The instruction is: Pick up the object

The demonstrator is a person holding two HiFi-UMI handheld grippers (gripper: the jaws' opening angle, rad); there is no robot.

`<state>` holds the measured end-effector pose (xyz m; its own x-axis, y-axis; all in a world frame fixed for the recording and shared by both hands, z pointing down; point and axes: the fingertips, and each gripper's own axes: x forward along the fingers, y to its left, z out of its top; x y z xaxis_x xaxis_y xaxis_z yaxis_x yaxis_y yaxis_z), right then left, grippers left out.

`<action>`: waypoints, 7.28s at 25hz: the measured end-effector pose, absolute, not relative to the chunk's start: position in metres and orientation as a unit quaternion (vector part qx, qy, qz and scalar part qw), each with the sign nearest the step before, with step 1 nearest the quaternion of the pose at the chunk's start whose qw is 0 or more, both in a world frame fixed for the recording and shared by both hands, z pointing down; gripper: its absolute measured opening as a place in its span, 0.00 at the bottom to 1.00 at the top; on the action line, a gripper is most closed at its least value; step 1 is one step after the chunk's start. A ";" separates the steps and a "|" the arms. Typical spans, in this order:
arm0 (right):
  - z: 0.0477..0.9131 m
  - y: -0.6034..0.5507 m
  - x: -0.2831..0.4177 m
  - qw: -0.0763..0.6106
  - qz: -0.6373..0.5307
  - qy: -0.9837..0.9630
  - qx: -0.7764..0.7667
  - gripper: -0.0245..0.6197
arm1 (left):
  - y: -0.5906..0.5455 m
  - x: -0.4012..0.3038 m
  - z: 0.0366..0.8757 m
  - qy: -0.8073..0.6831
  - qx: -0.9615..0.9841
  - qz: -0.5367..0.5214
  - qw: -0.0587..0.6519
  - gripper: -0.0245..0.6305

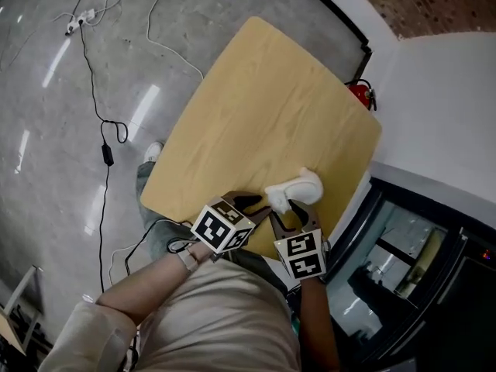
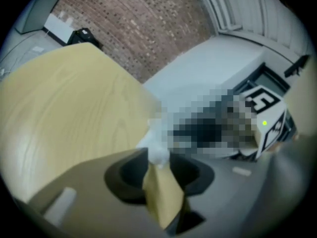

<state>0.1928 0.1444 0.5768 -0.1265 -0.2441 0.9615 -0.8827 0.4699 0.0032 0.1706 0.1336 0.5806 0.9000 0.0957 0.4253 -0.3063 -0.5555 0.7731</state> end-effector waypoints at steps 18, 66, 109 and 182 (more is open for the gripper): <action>0.632 0.148 0.203 0.555 0.326 -0.656 0.394 0.38 | 0.140 0.171 0.614 -0.086 0.834 0.210 0.503 0.23; 0.367 0.082 0.162 -0.386 0.386 -0.823 0.158 0.38 | 0.064 0.109 0.425 0.213 0.600 -0.317 0.703 0.44; 0.266 0.090 0.089 -0.328 0.226 -0.913 0.090 0.38 | 0.052 0.074 0.329 0.366 0.631 -0.220 0.648 0.44; 0.152 0.041 0.045 -0.278 0.011 -0.954 0.113 0.38 | -0.023 0.045 0.201 0.502 0.699 -0.153 0.486 0.44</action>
